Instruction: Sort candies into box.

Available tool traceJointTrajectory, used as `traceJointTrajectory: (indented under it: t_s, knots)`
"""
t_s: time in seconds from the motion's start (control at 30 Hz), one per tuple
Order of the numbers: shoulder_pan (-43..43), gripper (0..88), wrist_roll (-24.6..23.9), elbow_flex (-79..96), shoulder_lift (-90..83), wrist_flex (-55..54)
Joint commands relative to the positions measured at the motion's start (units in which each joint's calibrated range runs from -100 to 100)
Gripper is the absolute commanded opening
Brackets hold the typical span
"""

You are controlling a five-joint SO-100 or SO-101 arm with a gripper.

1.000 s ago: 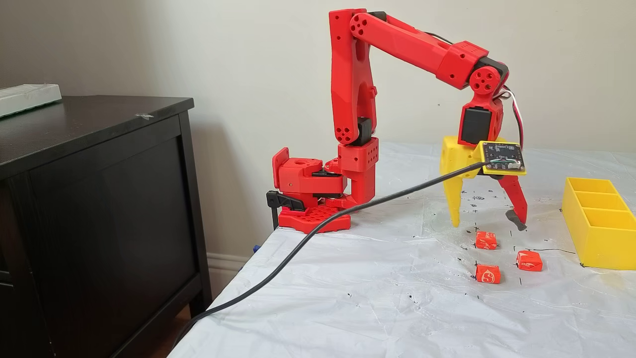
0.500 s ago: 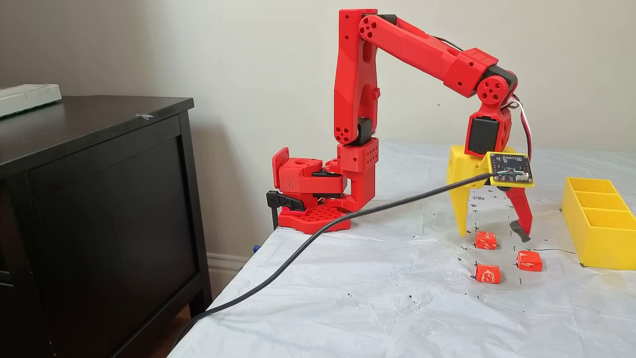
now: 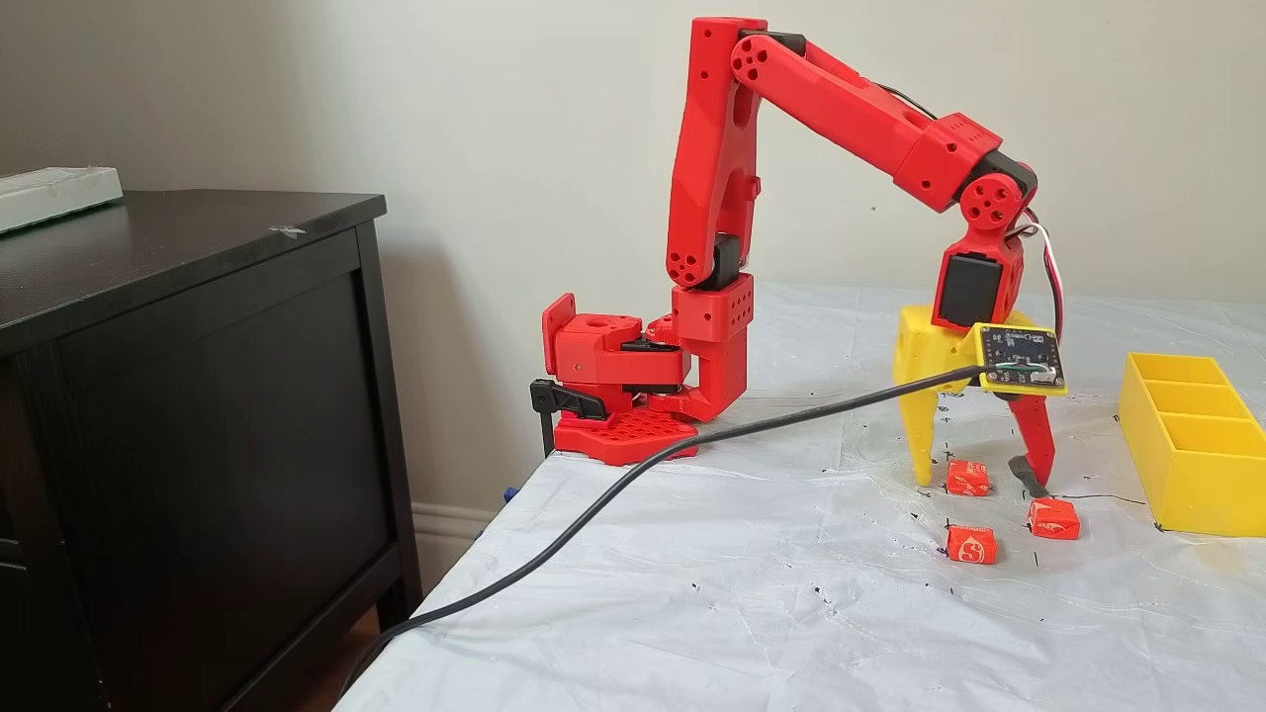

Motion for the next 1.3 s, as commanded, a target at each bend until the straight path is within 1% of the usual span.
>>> traceJointTrajectory:
  t_s: [0.0,0.13,0.17,0.33,0.37,0.6,0.7,0.9,1.0,1.1,1.13,1.27]
  knots:
    - [-0.81,30.4,-0.44,-3.85,0.47,-1.42]
    - [-1.17,29.4,-0.59,-3.48,0.81,-1.99]
    - [-1.17,26.9,-0.63,-3.30,0.81,-1.99]
    - [-1.08,5.6,-1.27,-3.21,0.64,-1.75]
    - [-0.99,4.4,-1.42,-3.30,0.64,-1.50]
    - [-0.36,0.2,-1.66,-3.58,-0.64,-0.35]
    - [0.01,0.2,-1.76,-4.85,-2.33,1.78]
    - [-3.35,0.2,-3.76,-5.67,-14.80,4.31]
    - [-5.52,0.2,-5.42,-8.86,-21.08,5.62]
    - [-7.42,0.2,-7.96,-13.41,-22.86,6.28]
    - [-9.05,0.2,-10.50,-15.32,-23.20,3.99]
    - [-12.13,0.2,-13.19,-18.78,-22.86,1.37]
